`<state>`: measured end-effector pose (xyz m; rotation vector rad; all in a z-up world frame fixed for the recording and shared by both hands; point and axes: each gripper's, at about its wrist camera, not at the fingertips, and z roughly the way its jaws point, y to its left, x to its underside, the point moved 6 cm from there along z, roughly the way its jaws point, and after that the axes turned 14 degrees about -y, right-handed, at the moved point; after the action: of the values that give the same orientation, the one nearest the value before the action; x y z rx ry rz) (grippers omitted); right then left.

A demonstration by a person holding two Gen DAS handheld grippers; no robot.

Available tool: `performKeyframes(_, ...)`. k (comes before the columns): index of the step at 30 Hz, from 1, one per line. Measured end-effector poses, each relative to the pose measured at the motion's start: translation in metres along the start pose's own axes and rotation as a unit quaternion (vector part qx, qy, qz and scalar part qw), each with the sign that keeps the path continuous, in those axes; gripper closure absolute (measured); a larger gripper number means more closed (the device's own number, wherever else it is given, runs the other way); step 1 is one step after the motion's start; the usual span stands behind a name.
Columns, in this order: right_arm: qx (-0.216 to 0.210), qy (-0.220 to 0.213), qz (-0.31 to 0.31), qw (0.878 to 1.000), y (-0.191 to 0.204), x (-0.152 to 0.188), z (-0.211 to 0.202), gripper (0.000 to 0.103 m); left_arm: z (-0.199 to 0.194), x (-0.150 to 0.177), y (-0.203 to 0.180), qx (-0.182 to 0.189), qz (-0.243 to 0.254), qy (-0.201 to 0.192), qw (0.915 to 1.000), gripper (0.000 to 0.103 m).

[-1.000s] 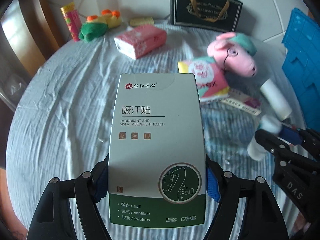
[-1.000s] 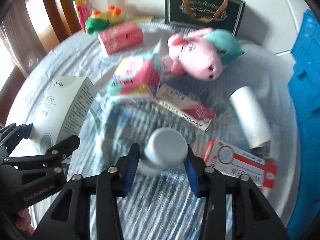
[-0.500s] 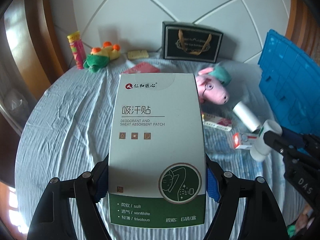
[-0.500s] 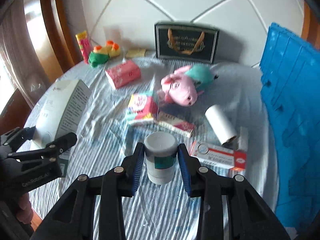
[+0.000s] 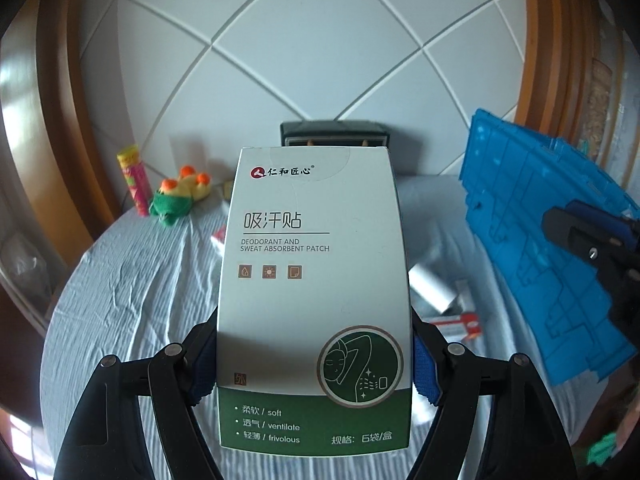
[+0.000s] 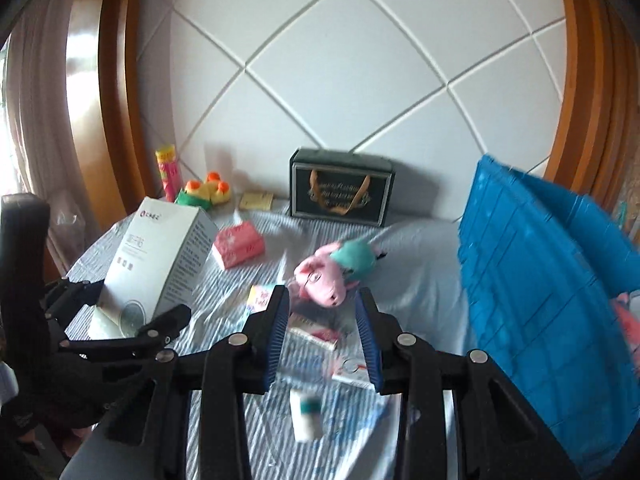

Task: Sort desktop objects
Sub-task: 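Lift the box with left tool while right tool carries the pill bottle to the crate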

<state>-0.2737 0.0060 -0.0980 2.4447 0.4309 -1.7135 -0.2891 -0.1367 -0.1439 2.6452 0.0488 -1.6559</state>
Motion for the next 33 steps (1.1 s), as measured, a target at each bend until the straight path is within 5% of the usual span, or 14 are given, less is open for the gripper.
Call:
performKeyframes(6, -0.01, 0.006, -0.003, 1.0, -0.029, -0.005, -0.012, 0.078, -0.011, -0.011, -0.015, -0.016, -0.012, -0.017, 0.9996, 0.026)
performKeyframes(12, -0.05, 0.117, 0.025, 0.992, -0.025, 0.095, 0.029, 0.078, 0.017, 0.053, -0.008, -0.058, -0.03, 0.058, 0.9962, 0.027)
performKeyframes(15, -0.069, 0.172, 0.04, 0.982, -0.023, 0.144, 0.049, 0.064, 0.035, 0.094, -0.007, -0.071, -0.028, 0.106, 0.9915, 0.027)
performKeyframes(17, -0.082, 0.209, 0.049, 0.973, -0.022, 0.177, 0.062, 0.04, 0.047, 0.122, -0.003, -0.077, -0.028, 0.138, 0.987, 0.027)
performKeyframes(18, -0.088, 0.226, 0.053, 0.969, -0.021, 0.192, 0.068, 0.039, 0.053, 0.137, -0.001, -0.08, -0.029, 0.154, 0.9844, 0.027)
performKeyframes(28, -0.08, 0.272, 0.022, 0.959, 0.014, 0.262, 0.107, 0.043, 0.101, 0.239, 0.015, -0.075, -0.034, 0.26, 0.9621, 0.026)
performKeyframes(29, -0.079, 0.262, 0.02, 0.962, 0.013, 0.251, 0.105, 0.065, 0.104, 0.245, 0.015, -0.07, -0.034, 0.267, 0.9607, 0.026)
performKeyframes(33, -0.073, 0.222, 0.016, 0.972, 0.012, 0.207, 0.094, 0.07, 0.097, 0.233, 0.013, -0.06, -0.025, 0.244, 0.9675, 0.027)
